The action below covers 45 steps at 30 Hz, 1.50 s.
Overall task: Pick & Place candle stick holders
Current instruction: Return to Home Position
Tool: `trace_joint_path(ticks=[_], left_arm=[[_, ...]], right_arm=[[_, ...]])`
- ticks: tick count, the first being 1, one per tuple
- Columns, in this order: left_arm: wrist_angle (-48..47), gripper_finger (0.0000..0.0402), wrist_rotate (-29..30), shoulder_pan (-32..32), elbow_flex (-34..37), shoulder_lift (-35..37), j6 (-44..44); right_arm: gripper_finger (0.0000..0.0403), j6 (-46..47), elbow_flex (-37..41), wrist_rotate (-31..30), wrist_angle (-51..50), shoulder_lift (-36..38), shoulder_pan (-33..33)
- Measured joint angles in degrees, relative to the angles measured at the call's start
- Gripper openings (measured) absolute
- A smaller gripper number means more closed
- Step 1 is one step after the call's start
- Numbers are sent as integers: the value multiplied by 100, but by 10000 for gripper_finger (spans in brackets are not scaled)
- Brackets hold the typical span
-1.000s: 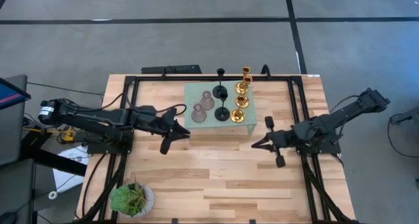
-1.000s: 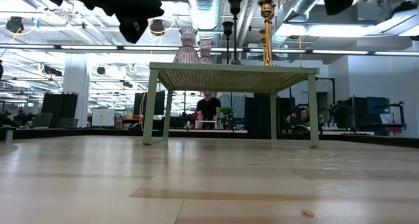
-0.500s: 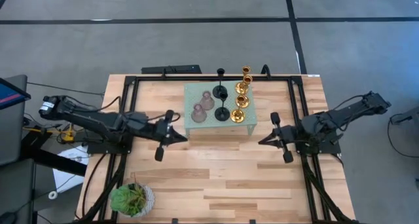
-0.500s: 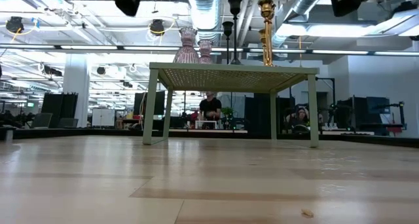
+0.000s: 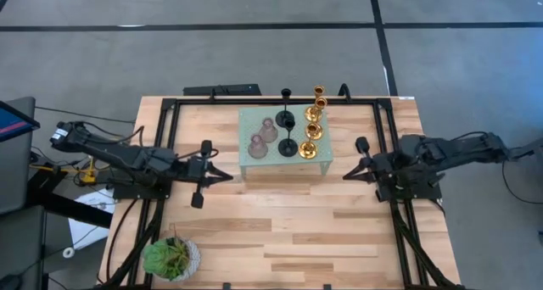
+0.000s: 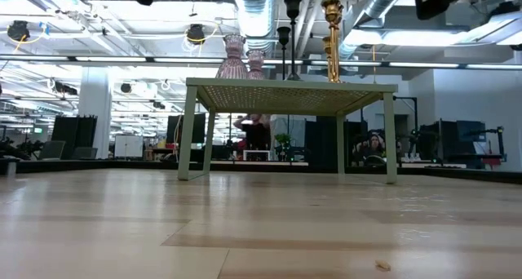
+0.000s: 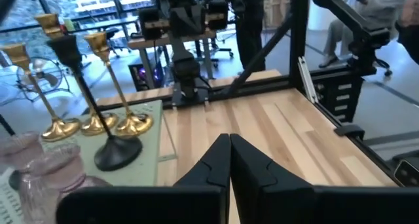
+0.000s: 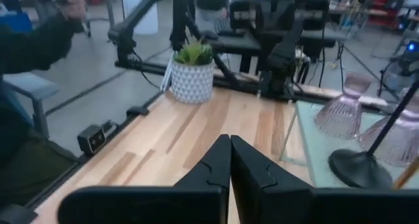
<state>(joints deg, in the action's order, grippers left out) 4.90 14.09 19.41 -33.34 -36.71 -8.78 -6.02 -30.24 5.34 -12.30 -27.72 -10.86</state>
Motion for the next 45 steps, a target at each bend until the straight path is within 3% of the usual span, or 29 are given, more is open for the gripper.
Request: trace_joint_path(ticks=[12,20,32,40,45], left_arm=[[29,5,-1411,-1170,225,208,217],[77,6,-1879,-1637,225,224,219],[-60,4,-1908,-1730,229,920,264],[-718,4,-1424,-1730,229,1755,323],[-1053,5,-1413,-1730,227,2144,306]], right_arm=[[0,-58,0,99,-325,830,488],[0,-209,0,76,-586,1387,655],[0,143,364,-235,-842,2754,766],[0,306,756,-560,-515,2660,765],[0,308,1053,-604,27,2667,765]])
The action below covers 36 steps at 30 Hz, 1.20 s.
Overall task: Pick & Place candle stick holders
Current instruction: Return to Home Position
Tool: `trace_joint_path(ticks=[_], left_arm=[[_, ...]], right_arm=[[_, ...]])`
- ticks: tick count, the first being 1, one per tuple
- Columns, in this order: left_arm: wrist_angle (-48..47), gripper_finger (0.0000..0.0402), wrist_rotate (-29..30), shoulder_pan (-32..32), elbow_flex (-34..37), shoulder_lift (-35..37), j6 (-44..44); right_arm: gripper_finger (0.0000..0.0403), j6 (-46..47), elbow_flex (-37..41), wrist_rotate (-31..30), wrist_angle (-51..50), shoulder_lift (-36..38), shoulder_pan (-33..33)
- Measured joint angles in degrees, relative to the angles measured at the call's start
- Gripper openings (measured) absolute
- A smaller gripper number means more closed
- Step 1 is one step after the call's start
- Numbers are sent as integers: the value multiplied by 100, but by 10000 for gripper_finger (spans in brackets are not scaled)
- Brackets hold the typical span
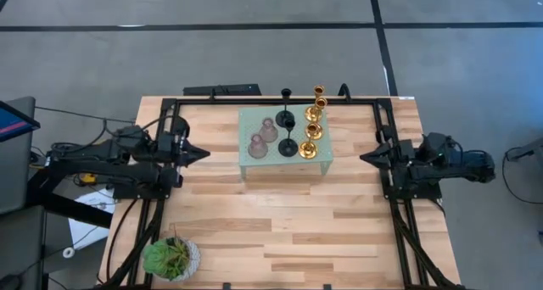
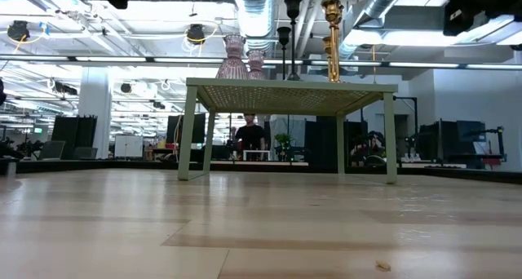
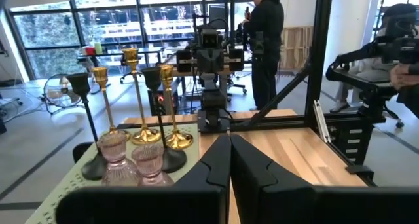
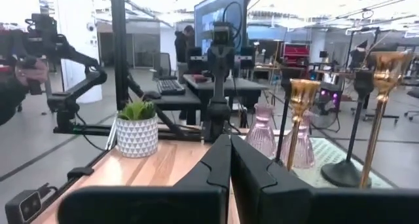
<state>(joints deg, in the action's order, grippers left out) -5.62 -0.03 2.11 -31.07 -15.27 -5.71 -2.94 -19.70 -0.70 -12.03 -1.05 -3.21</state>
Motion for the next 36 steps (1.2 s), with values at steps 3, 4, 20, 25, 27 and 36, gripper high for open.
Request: trace_joint_path(ticks=[3,4,20,25,27,36], left_arm=[[-231,5,0,0,1,179,-85],[-311,4,-1,0,2,238,-97],[-1342,5,-19,0,0,1529,-3],[-1724,4,69,2,31,1485,22],[-1733,4,224,2,151,1525,62],[-1293,4,478,2,1197,1523,215]], right_arm=[[0,0,161,5,289,5,1],[0,0,192,12,285,3,1],[0,-135,230,23,204,80,1],[0,-214,230,21,240,80,1],[0,-214,230,23,230,80,1],[0,-170,449,21,492,82,1]])
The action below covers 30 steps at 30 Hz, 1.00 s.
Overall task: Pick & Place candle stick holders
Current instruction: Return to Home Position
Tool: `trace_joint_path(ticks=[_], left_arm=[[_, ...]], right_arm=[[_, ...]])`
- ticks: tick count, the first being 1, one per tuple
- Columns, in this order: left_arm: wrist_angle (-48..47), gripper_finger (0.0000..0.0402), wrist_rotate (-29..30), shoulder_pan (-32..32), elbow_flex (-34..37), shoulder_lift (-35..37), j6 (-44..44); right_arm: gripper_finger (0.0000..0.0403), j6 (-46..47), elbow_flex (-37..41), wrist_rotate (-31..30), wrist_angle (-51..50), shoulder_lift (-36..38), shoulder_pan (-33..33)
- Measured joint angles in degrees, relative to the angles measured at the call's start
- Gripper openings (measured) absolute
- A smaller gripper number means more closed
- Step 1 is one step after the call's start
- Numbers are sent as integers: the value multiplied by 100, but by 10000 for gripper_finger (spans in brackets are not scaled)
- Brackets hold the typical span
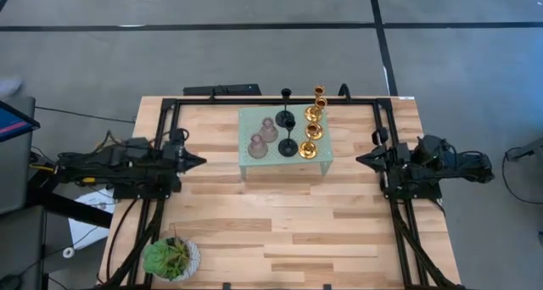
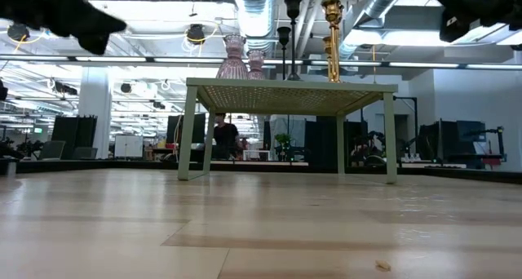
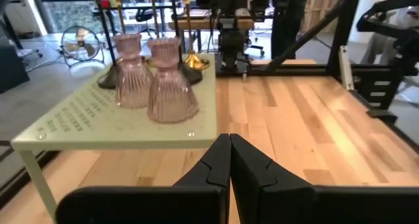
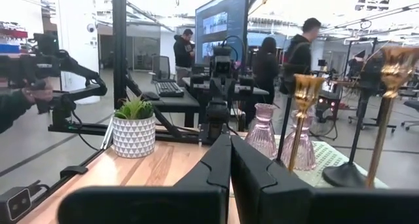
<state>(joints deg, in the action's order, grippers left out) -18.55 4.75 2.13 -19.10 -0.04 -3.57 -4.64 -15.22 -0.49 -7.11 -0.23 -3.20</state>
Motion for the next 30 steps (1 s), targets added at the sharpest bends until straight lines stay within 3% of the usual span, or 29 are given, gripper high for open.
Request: trace_joint_path(ticks=[6,12,30], left_arm=[[600,5,16,0,601,-1,44],[630,6,7,0,683,-2,255],[720,6,-181,0,883,3,302]], right_arm=[[0,166,776,1,715,2,0],[0,510,1434,0,1236,4,0],[0,468,1481,49,938,0,-4]])
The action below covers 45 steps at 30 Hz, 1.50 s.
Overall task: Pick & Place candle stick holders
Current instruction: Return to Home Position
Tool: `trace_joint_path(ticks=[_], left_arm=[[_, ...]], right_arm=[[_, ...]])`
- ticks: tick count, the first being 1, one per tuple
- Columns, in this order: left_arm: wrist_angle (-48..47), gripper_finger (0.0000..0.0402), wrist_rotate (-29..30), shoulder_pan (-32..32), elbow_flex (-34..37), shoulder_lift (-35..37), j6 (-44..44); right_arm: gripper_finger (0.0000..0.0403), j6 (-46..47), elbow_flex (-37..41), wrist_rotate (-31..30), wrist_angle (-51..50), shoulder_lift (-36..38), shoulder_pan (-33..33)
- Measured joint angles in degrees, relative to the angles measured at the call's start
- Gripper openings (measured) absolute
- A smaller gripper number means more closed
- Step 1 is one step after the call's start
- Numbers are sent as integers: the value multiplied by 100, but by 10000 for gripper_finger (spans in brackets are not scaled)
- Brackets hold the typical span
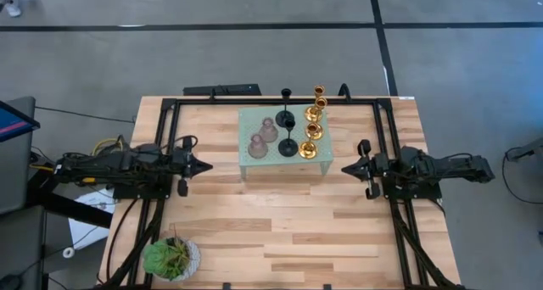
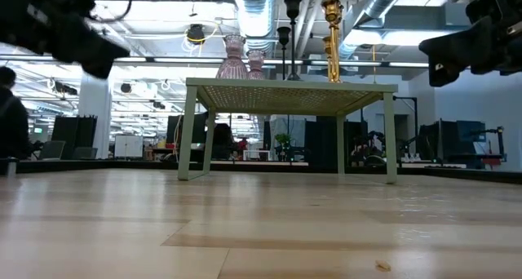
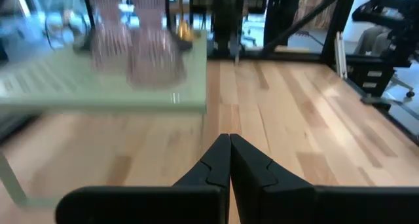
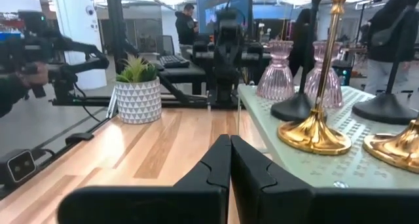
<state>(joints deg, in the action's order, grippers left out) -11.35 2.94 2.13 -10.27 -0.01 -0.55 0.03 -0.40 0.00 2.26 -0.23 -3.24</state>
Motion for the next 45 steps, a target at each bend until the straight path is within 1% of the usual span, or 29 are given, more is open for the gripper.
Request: trace_joint_path(ticks=[3,6,7,10,12,18,45], left_arm=[[231,5,-2,0,380,-5,197],[671,6,-14,0,763,-10,132],[939,6,-97,-1,847,-48,89],[1319,6,-551,7,991,-102,-73],[1300,6,-638,7,993,-113,-52],[1296,7,-638,7,993,-239,256],[1393,8,-642,7,993,-1230,276]], right_arm=[[0,0,0,-1,32,0,4],[0,0,2,-1,30,0,4],[0,0,2,0,28,0,4],[0,-18,2,-1,-31,0,4],[0,-40,2,-1,-153,-6,1],[0,34,-2,-1,-164,-45,1],[0,46,-4,-1,-179,-48,1]])
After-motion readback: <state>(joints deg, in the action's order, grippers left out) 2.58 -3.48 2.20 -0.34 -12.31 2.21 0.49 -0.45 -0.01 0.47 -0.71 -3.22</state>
